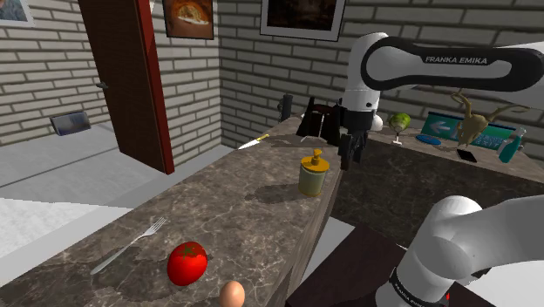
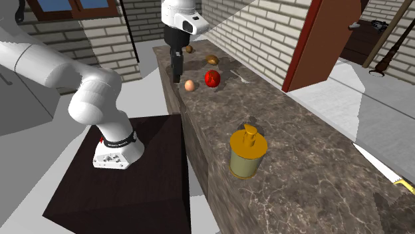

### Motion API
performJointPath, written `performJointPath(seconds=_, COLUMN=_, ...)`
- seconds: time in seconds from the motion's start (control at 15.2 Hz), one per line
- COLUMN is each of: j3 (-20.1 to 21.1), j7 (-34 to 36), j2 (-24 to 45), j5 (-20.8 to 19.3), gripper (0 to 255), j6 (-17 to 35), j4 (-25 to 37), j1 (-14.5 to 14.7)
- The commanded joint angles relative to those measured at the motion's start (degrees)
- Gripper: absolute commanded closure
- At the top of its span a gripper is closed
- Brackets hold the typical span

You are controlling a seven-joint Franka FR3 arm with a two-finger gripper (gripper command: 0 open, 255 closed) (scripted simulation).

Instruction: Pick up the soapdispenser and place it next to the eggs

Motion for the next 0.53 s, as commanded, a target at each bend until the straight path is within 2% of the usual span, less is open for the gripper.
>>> performJointPath(seconds=0.0, j3=0.0, j7=0.0, j2=0.0, j5=0.0, gripper=0, j6=0.0, j4=0.0, j1=0.0)
performJointPath(seconds=0.46, j3=-1.3, j7=-1.5, j2=11.4, j5=-5.3, gripper=0, j6=11.7, j4=2.0, j1=-2.5)
